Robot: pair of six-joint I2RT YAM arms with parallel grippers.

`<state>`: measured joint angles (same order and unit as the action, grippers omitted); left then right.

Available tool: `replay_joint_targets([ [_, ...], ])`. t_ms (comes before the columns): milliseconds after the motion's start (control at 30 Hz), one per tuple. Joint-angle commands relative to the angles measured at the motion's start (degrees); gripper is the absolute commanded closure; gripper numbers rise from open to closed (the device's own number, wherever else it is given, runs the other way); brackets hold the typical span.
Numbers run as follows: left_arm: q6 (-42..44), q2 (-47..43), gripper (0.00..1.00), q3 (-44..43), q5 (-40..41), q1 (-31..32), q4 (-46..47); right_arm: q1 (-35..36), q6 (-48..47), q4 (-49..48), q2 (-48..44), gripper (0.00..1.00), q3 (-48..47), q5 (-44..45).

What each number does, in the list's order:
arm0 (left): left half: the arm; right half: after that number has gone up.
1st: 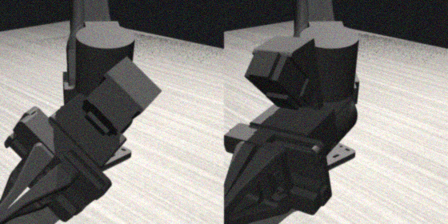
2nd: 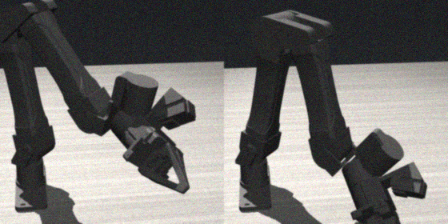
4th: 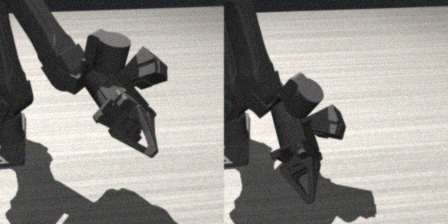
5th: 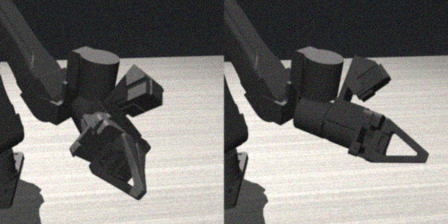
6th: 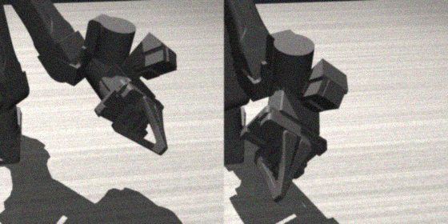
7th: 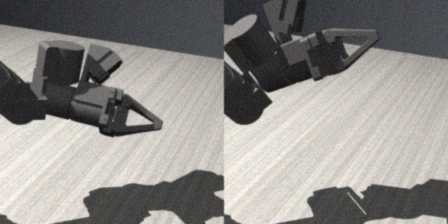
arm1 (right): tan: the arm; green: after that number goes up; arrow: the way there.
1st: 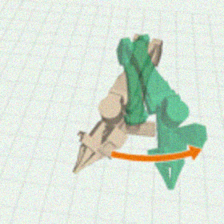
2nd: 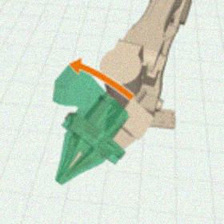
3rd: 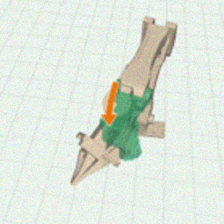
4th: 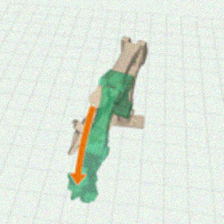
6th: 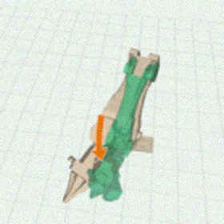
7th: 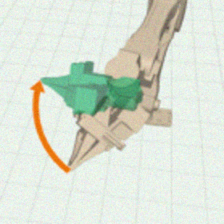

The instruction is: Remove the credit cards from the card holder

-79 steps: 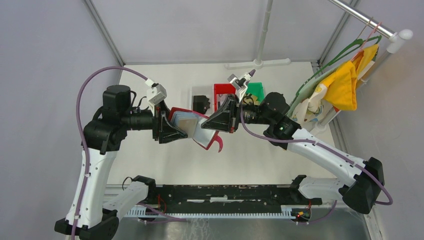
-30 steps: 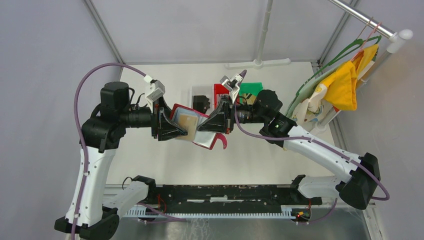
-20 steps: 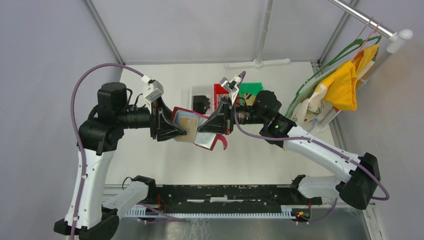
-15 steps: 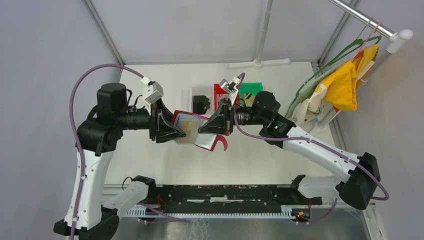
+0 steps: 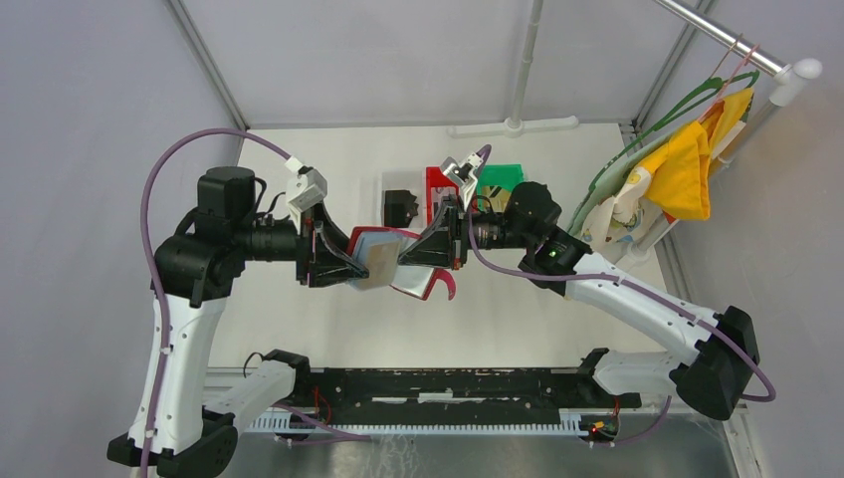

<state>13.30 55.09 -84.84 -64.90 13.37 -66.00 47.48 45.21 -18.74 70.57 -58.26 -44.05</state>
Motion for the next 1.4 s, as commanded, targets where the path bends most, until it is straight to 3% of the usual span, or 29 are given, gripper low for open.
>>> replay_joint_targets([
  [0, 3.5, 0.0, 0.52, -2.0, -4.3, 0.0, -1.3, -0.4, 0.6, -5.1, -2.2, 1.00, -0.7, -0.9],
  [867, 9.1, 1.3, 0.58, -3.8, -4.5, 0.1, -6.2, -0.6, 0.8, -6.1, -2.2, 1.00, -1.2, -2.2],
  [1067, -5.4, -1.3, 0.56, 2.5, 6.3, 0.1, 9.7, -0.4, 3.0, -8.5, -1.7, 1.00, -1.2, -2.6],
  [1133, -9.1, -3.0, 0.50, 4.9, 9.9, 0.1, 14.6, -0.4, 3.7, -8.7, -1.6, 1.00, -1.1, -2.6],
  [1367, -9.2, -4.3, 0.46, 5.1, 6.9, 0.1, 16.0, 0.0, 4.1, -9.3, -1.5, 1.00, -1.4, -2.5],
])
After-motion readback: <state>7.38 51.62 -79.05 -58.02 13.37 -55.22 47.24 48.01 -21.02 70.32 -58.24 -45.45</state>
